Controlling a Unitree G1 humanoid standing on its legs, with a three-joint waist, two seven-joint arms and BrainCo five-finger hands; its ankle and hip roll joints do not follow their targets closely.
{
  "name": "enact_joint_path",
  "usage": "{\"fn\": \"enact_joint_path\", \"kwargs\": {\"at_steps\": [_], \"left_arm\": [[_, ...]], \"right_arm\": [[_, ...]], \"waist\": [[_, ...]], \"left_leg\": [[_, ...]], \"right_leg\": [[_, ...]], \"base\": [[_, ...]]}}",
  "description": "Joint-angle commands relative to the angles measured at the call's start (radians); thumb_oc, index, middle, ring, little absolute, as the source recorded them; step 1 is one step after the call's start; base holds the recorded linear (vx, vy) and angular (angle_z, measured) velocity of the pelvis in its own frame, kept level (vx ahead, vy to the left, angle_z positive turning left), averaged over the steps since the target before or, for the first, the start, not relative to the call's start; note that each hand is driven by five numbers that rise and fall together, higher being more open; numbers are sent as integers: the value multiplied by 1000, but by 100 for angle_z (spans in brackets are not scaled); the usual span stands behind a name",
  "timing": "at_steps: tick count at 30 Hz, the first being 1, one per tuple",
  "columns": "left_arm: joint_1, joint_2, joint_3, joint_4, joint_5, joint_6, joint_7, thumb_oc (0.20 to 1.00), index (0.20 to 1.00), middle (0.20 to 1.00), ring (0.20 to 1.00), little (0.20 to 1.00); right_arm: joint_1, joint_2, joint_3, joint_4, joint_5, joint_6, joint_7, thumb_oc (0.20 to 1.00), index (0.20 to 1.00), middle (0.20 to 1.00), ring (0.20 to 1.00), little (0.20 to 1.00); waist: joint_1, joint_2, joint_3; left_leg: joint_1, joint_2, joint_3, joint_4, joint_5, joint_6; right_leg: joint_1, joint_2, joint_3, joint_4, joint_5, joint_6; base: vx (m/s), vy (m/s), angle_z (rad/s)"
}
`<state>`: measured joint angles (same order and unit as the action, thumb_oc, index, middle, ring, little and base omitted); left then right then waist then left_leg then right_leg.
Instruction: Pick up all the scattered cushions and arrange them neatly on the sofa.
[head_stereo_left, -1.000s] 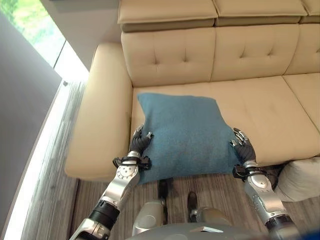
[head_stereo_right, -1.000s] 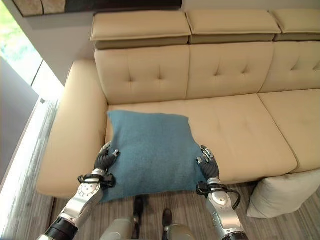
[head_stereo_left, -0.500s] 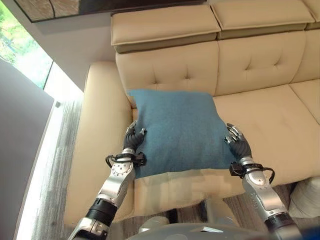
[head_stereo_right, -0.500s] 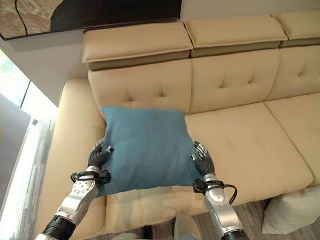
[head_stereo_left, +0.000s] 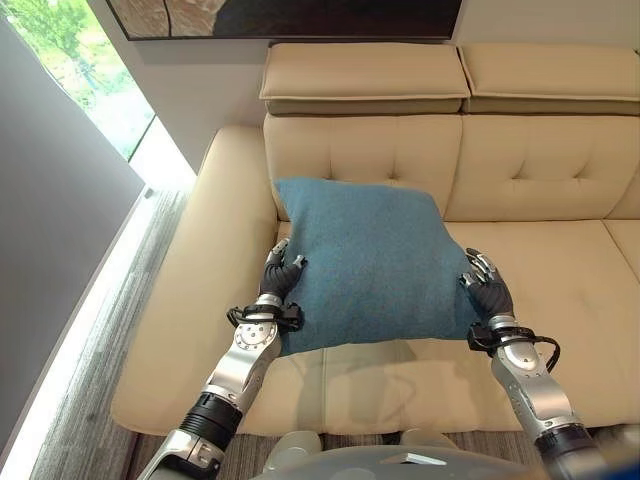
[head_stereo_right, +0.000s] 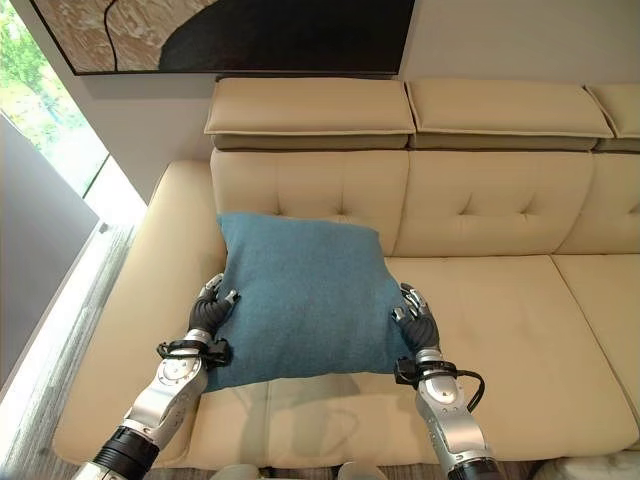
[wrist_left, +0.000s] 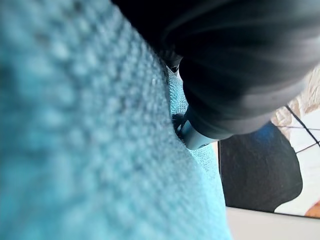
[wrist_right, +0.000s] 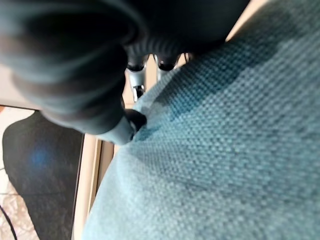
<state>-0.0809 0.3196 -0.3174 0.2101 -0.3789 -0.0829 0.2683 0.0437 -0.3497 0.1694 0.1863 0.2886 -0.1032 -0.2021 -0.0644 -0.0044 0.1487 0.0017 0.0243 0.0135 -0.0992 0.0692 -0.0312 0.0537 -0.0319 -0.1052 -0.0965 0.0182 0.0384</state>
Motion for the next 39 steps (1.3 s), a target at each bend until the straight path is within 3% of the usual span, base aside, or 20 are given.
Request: {"fn": "enact_joint_path", "kwargs": {"at_steps": [1, 6, 12, 17, 29, 34, 39], "left_arm": [[-68, -27, -49, -90, 56, -83, -34, 200, 200, 200, 200, 200], [-120, -28, -63, -59, 68, -82, -7, 200, 200, 200, 200, 200], [-398, -39, -109, 67, 48, -139, 113, 200, 200, 200, 200, 200], [-631, -1, -143, 201, 45, -166, 156, 200, 200, 200, 200, 200], [-1075, 94, -203, 475, 59, -195, 212, 200, 200, 200, 200, 200], [-1172, 102, -191, 484, 152, -217, 332, 200, 200, 200, 200, 200], [-1128, 82, -131, 378, 241, -223, 455, 200, 200, 200, 200, 200]], "right_arm": [[-49, 40, 28, -85, -41, -86, 10, 200, 200, 200, 200, 200], [-112, 42, 58, -81, -77, -87, -22, 200, 200, 200, 200, 200], [-419, 49, 166, -4, -143, -104, -135, 200, 200, 200, 200, 200], [-654, 54, 200, 115, -143, -110, -207, 200, 200, 200, 200, 200], [-1089, -11, 250, 331, -154, -147, -320, 200, 200, 200, 200, 200], [-1198, -34, 249, 321, -263, -178, -434, 200, 200, 200, 200, 200], [-1193, -46, 217, 213, -424, -172, -536, 200, 200, 200, 200, 200]], "waist": [[4, -16, -69], [-2, -6, -50], [-3, 20, 20], [4, 24, 15], [10, 16, 12], [11, 17, 8], [9, 18, 10]], "left_leg": [[81, -31, 37, 12, -106, 10], [66, -33, 47, 12, -114, 15], [-152, -37, 55, 12, -53, 22], [-293, -36, 50, 12, 0, -1], [-467, -33, 40, 12, 36, -27], [-533, -28, 28, 12, 44, -29], [-566, -35, 15, 12, 45, -26]], "right_leg": [[-12, -12, -4, 15, 31, 37], [-37, -17, 4, 18, 38, 43], [-283, -18, 46, 53, 96, 49], [-401, -33, 33, 51, 127, 51], [-568, -29, 34, 17, 184, 76], [-641, -27, 41, 17, 192, 84], [-675, -27, 39, 13, 195, 85]], "base": [[71, 40, -30], [-22, 18, -9], [-254, 24, -12], [-106, -14, -8], [-22, -18, -1], [8, -5, 0], [27, -7, -3]]}}
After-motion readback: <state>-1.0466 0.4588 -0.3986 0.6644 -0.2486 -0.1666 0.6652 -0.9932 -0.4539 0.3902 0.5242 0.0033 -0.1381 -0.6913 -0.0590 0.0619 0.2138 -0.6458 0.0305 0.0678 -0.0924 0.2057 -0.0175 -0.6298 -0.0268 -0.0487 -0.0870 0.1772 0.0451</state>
